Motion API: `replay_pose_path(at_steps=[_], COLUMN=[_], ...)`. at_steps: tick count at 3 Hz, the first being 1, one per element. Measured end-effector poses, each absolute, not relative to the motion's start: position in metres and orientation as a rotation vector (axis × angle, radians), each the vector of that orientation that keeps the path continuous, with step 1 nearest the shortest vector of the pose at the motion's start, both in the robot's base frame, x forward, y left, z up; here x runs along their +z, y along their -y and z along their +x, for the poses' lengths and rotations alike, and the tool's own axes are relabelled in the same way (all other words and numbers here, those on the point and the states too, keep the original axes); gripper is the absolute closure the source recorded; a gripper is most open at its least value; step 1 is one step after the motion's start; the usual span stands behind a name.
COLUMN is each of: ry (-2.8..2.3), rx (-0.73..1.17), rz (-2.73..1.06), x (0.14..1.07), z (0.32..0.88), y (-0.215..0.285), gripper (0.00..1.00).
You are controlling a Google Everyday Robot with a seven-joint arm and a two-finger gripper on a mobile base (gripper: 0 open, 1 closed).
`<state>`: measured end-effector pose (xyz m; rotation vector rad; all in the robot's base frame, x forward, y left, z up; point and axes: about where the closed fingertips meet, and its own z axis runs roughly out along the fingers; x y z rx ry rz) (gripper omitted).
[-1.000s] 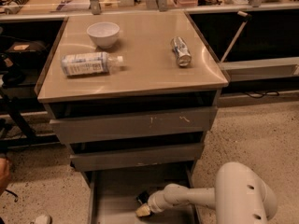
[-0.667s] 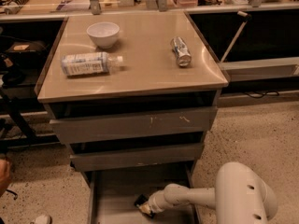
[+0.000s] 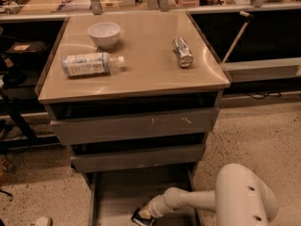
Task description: Pick rxbar blueberry from bottom drawer and place on counter
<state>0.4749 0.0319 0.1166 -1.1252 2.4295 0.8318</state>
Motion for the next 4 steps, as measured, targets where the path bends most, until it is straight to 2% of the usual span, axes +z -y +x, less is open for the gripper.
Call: replay_pose_path(at_steps=[2,4], ry=[-2.424,-2.444], rx=[0.872,0.969], rz=[-1.131,-1.092], x=[0.141,0.217], z=[0.481,0.48], y=[-0.031,-0.014], gripper=[1.0,1.0])
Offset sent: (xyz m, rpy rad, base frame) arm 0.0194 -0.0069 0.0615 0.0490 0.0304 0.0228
